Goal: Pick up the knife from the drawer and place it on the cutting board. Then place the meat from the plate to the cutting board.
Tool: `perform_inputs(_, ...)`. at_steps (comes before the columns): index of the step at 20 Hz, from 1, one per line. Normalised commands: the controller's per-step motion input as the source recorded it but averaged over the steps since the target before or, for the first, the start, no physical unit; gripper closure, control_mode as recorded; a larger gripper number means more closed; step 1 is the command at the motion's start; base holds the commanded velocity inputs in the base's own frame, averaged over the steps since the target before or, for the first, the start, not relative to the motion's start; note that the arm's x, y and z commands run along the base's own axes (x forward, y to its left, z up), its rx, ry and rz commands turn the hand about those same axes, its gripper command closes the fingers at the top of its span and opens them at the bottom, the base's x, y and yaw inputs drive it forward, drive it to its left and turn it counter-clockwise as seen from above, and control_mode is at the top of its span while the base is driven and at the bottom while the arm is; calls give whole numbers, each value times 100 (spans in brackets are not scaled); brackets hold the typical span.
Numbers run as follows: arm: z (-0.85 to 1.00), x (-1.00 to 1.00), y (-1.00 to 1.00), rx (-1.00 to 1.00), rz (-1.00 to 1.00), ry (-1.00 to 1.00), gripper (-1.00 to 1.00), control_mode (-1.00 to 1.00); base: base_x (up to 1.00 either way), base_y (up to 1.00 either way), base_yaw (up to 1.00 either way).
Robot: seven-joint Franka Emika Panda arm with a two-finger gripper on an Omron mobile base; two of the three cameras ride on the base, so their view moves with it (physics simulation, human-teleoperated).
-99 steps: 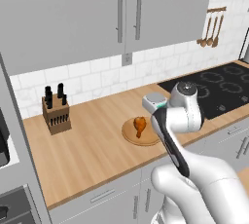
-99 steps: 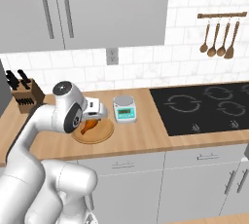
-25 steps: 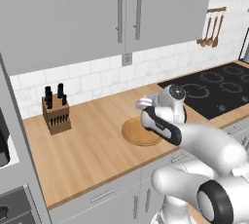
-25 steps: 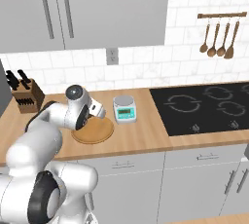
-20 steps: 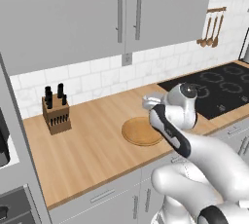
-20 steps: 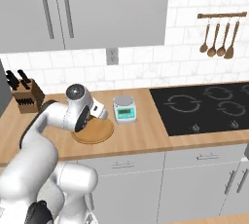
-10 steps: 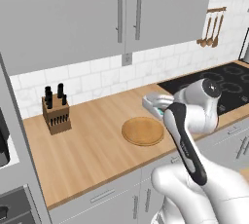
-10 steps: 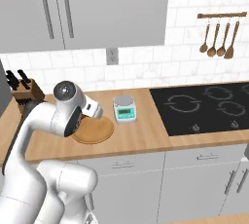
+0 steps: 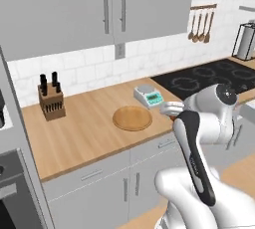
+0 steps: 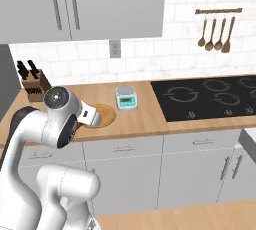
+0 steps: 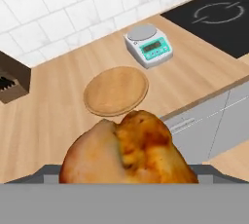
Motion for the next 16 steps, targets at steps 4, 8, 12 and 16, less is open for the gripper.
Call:
perform_inputs(4,0,0,0,0,0,0,100,100,-71,-84,3)
perform_inputs(8,0,0,0,0,0,0,100,100,-5,-100,-1)
perform_inputs(12,0,0,0,0,0,0,100,100,3,-100,0)
perform_inputs(16,0,0,0,0,0,0,100,100,-21,-100,1)
